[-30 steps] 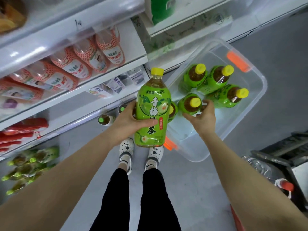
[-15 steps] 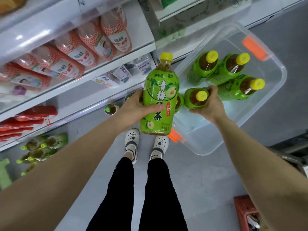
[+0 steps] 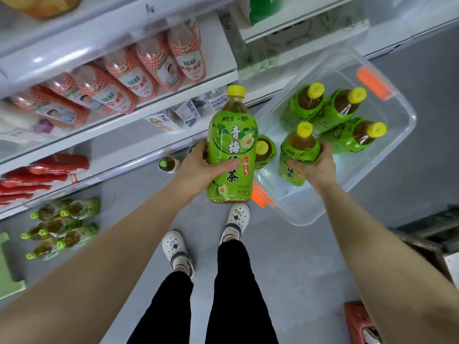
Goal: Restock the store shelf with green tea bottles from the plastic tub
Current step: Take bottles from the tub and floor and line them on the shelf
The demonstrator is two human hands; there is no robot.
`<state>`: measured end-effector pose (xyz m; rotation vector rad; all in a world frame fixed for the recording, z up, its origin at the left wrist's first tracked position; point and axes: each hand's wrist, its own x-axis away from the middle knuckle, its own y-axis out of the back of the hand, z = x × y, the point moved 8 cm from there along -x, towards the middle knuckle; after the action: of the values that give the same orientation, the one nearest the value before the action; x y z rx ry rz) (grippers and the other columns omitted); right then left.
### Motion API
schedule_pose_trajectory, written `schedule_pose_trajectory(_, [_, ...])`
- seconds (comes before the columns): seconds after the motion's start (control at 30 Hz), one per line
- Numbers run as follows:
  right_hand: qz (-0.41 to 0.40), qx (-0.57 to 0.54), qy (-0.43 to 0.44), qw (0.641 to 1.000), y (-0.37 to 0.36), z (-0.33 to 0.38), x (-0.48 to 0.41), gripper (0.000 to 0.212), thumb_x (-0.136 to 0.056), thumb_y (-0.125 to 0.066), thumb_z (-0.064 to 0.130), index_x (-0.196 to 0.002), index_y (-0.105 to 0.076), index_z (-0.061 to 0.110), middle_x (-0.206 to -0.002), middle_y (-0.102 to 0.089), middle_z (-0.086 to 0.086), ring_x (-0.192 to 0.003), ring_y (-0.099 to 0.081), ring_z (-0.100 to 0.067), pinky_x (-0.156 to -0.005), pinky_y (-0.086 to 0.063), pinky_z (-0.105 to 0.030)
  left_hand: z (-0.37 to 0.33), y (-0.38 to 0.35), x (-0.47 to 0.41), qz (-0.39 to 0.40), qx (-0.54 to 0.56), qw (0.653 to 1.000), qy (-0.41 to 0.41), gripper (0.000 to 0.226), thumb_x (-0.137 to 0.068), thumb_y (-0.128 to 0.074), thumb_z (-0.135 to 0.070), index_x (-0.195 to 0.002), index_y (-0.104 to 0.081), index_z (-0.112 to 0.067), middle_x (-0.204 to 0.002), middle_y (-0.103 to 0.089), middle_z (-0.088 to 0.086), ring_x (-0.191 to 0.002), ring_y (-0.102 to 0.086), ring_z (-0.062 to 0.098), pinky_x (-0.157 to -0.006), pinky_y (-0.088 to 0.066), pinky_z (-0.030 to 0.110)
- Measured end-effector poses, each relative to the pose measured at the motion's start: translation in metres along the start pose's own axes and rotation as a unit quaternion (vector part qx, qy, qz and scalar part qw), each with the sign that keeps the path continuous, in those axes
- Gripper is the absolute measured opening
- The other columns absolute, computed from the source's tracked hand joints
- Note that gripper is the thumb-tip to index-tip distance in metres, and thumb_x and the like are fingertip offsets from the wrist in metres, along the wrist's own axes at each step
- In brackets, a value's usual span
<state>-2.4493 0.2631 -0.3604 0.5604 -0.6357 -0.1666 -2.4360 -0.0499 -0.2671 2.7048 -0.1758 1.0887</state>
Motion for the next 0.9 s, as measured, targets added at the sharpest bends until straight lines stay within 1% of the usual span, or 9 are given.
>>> schedule_pose_trajectory(0.1, [-0.051, -0.091, -0.003, 0.995, 0.021, 0.014, 0.028, 0.084, -0.051, -0.091, 0.042, -0.117, -0.043, 0.024, -0.114, -0.064, 0.003, -0.101, -0.064, -0.02, -0.092, -0.053, -0.047, -0.003, 0.005, 0.02, 0.005, 0.039, 0.999, -0.01, 0.083, -0.053, -0.092, -0.042, -0.125, -0.059, -0.019, -0.109, -0.073, -0.006, -0.094, -0.07, 0.005, -0.08, -0.057, 0.024])
schedule_pose_trajectory(0.17, [-0.066, -0.125, 0.017, 0.99, 0.036, 0.033, 0.052, 0.083, -0.056, -0.09, 0.041, -0.122, -0.044, 0.024, -0.115, -0.066, 0.006, -0.104, -0.066, -0.016, -0.094, -0.053, -0.046, -0.006, 0.011, 0.036, 0.003, 0.067, 0.998, -0.021, 0.079, -0.056, -0.086, -0.04, -0.126, -0.058, -0.018, -0.109, -0.072, -0.005, -0.092, -0.07, 0.004, -0.078, -0.057, 0.022])
schedule_pose_trajectory(0.27, [-0.068, -0.158, 0.069, 0.983, 0.048, 0.069, 0.097, 0.077, -0.072, -0.087, 0.028, -0.133, -0.041, 0.022, -0.115, -0.067, 0.012, -0.101, -0.067, -0.004, -0.092, -0.052, -0.032, -0.009, 0.024, 0.063, 0.009, 0.107, 0.993, -0.052, 0.084, -0.058, -0.092, -0.036, -0.13, -0.051, -0.025, -0.113, -0.07, -0.001, -0.099, -0.07, 0.013, -0.083, -0.058, 0.032])
schedule_pose_trajectory(0.4, [-0.074, -0.157, 0.133, 0.976, 0.046, 0.126, 0.166, 0.078, -0.075, -0.085, 0.026, -0.134, -0.034, 0.028, -0.12, -0.06, 0.016, -0.095, -0.062, 0.013, -0.082, -0.048, -0.011, -0.016, 0.053, 0.112, 0.005, 0.151, 0.983, -0.106, 0.085, -0.065, -0.085, -0.023, -0.137, -0.042, -0.031, -0.103, -0.072, -0.001, -0.094, -0.072, 0.017, -0.07, -0.057, 0.024])
schedule_pose_trajectory(0.53, [-0.064, -0.12, 0.202, 0.97, 0.018, 0.182, 0.241, 0.081, -0.067, -0.089, 0.034, -0.129, -0.037, 0.034, -0.116, -0.06, 0.018, -0.105, -0.064, -0.004, -0.094, -0.052, -0.032, -0.007, 0.106, 0.171, -0.02, 0.157, 0.976, -0.148, 0.097, -0.061, -0.089, -0.023, -0.143, -0.037, -0.032, -0.104, -0.07, 0.005, -0.088, -0.073, 0.016, -0.069, -0.058, 0.026])
schedule_pose_trajectory(0.67, [-0.039, -0.108, 0.258, 0.959, -0.025, 0.228, 0.315, 0.08, -0.067, -0.09, 0.032, -0.129, -0.041, 0.03, -0.108, -0.059, 0.024, -0.092, -0.06, 0.015, -0.083, -0.046, -0.011, 0.012, 0.179, 0.238, -0.063, 0.164, 0.967, -0.187, 0.098, -0.059, -0.089, -0.027, -0.142, -0.038, -0.035, -0.107, -0.07, 0.005, -0.089, -0.073, 0.016, -0.071, -0.058, 0.028])
schedule_pose_trajectory(0.77, [-0.008, -0.087, 0.298, 0.951, -0.065, 0.262, 0.37, 0.084, -0.059, -0.089, 0.046, -0.128, -0.042, 0.037, -0.112, -0.062, 0.021, -0.099, -0.064, 0.002, -0.089, -0.052, -0.026, 0.027, 0.235, 0.292, -0.108, 0.162, 0.956, -0.222, 0.087, -0.068, -0.086, -0.017, -0.138, -0.039, -0.036, -0.104, -0.068, 0.004, -0.084, -0.072, 0.013, -0.067, -0.058, 0.024])
schedule_pose_trajectory(0.8, [0.003, -0.084, 0.311, 0.947, -0.078, 0.274, 0.389, 0.083, -0.059, -0.089, 0.046, -0.127, -0.041, 0.038, -0.111, -0.061, 0.022, -0.1, -0.063, 0.003, -0.088, -0.051, -0.026, 0.033, 0.253, 0.308, -0.12, 0.166, 0.951, -0.231, 0.083, -0.071, -0.083, -0.014, -0.138, -0.039, -0.036, -0.104, -0.068, 0.005, -0.084, -0.071, 0.014, -0.069, -0.059, 0.026])
schedule_pose_trajectory(0.9, [0.037, -0.074, 0.352, 0.932, -0.116, 0.312, 0.444, 0.076, -0.069, -0.089, 0.03, -0.127, -0.041, 0.033, -0.103, -0.055, 0.03, -0.086, -0.055, 0.024, -0.075, -0.042, -0.003, 0.053, 0.308, 0.356, -0.146, 0.181, 0.938, -0.257, 0.085, -0.064, -0.088, -0.021, -0.132, -0.042, -0.042, -0.109, -0.069, 0.006, -0.092, -0.072, 0.021, -0.08, -0.059, 0.039])
